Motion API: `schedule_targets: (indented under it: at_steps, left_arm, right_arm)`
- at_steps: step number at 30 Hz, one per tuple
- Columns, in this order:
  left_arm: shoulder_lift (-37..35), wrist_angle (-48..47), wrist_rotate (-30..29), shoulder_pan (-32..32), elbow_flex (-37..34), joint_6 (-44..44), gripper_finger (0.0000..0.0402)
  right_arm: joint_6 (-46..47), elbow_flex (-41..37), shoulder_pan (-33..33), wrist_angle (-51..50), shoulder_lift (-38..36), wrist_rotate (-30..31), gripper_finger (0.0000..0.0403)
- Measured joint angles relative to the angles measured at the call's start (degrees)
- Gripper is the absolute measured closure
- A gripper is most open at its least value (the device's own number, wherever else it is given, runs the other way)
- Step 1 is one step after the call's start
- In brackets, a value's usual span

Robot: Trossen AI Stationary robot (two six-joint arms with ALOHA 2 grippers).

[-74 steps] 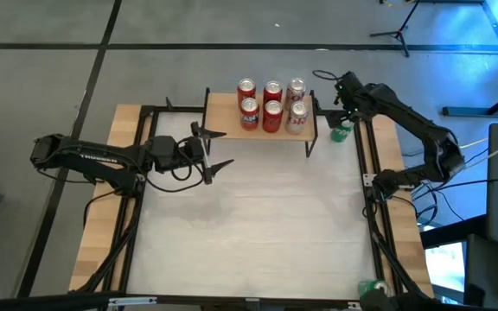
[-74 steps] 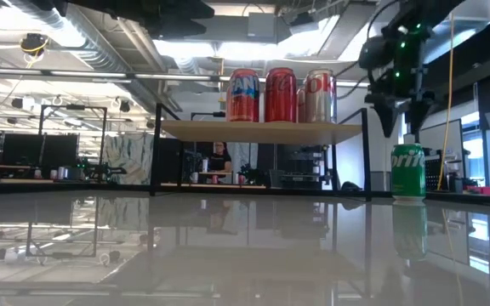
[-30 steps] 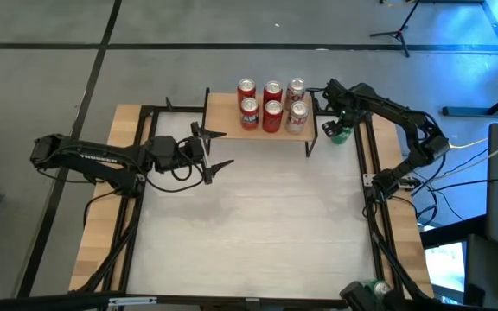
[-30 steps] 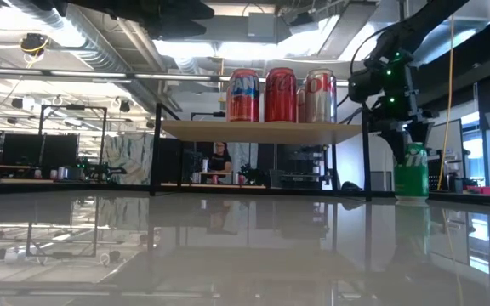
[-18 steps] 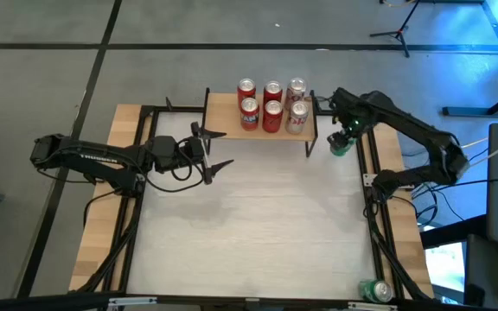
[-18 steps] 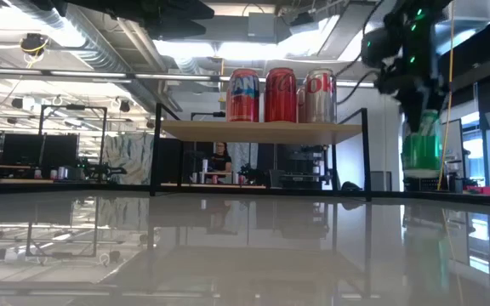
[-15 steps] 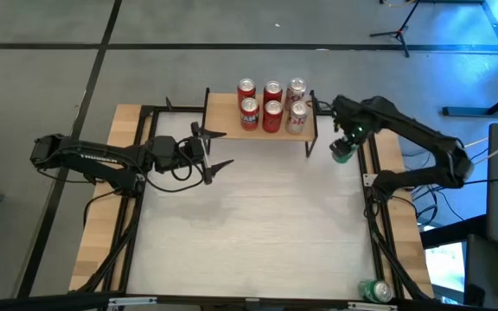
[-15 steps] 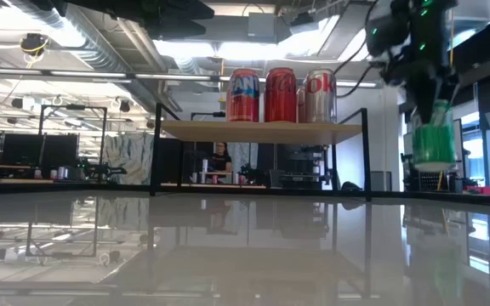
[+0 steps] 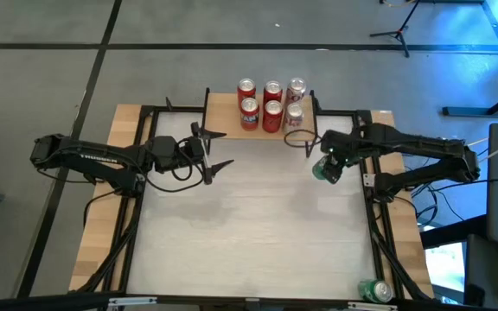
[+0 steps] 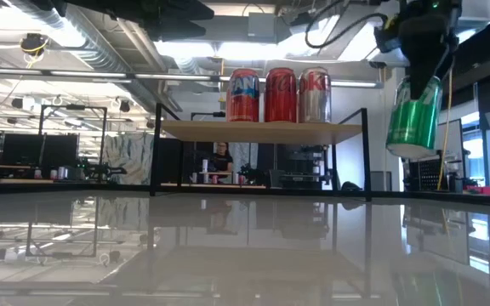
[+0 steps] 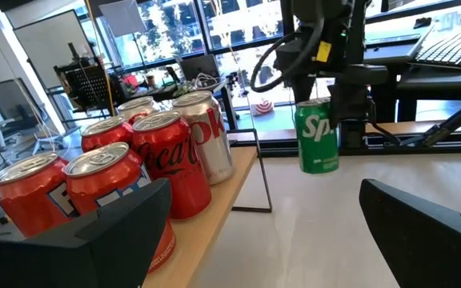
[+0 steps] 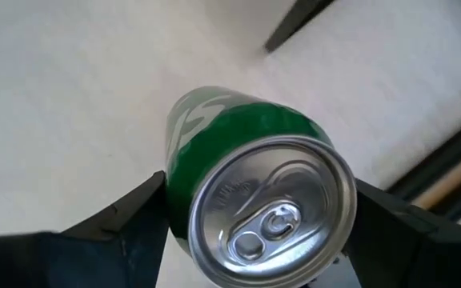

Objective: Place canned beverage on shelf
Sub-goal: Put the top green soda can on the shelf

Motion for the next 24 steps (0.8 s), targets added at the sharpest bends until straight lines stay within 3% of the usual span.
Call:
schedule_targets:
  at_steps: [7,15,24]
  left_arm:
    - [0.0,0.0,0.0,0.0,0.0,0.0,0.0007]
    - [0.0,0.0,0.0,0.0,0.0,-0.1,0.0007]
    - [0.0,-2.6,-0.2,-0.4,0.0,-2.0,0.0007]
  right_arm:
    - [0.7,0.0,0.1,0.5,0.0,-0.8,0.0106]
    - [-0.3,0.0,9.3,11.6,1.1,-2.5,0.0109]
    - [-6.9,0.7,17.3,25.8,12.4,-1.7,0.0110]
